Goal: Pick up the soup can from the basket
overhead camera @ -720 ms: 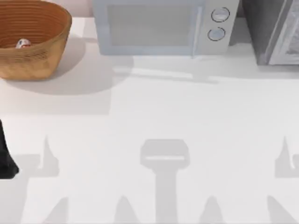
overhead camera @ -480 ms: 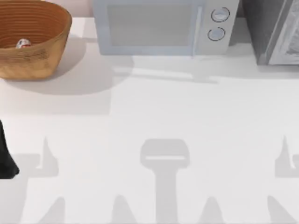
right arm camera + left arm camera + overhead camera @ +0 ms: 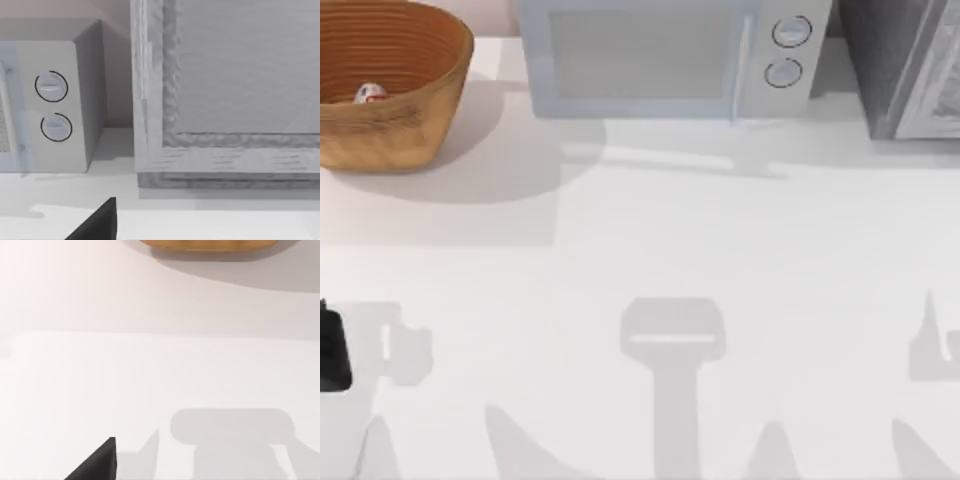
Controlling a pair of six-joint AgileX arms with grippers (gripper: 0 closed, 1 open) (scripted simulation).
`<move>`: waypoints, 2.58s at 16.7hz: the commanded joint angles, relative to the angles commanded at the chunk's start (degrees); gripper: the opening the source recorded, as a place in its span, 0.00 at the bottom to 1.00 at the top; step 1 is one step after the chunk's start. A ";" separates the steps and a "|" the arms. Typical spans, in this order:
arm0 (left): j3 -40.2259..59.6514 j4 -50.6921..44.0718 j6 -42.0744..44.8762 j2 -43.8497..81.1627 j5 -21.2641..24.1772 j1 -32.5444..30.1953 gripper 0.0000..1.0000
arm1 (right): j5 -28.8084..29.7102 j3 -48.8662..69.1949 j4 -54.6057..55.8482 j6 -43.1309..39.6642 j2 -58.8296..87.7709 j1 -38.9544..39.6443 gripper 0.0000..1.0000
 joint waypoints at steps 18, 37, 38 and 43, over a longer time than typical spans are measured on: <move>96.21 -47.49 3.17 89.51 4.13 3.65 1.00 | 0.00 0.00 0.00 0.00 0.00 0.00 1.00; 151.43 -67.24 3.68 132.51 9.96 1.21 1.00 | 0.00 0.00 0.00 0.00 0.00 0.00 1.00; 151.56 -67.13 3.74 132.26 9.92 1.48 1.00 | 0.00 0.00 0.00 0.00 0.00 0.00 1.00; 146.63 -63.03 3.54 132.03 9.94 1.07 1.00 | 0.00 0.00 0.00 0.00 0.00 0.00 1.00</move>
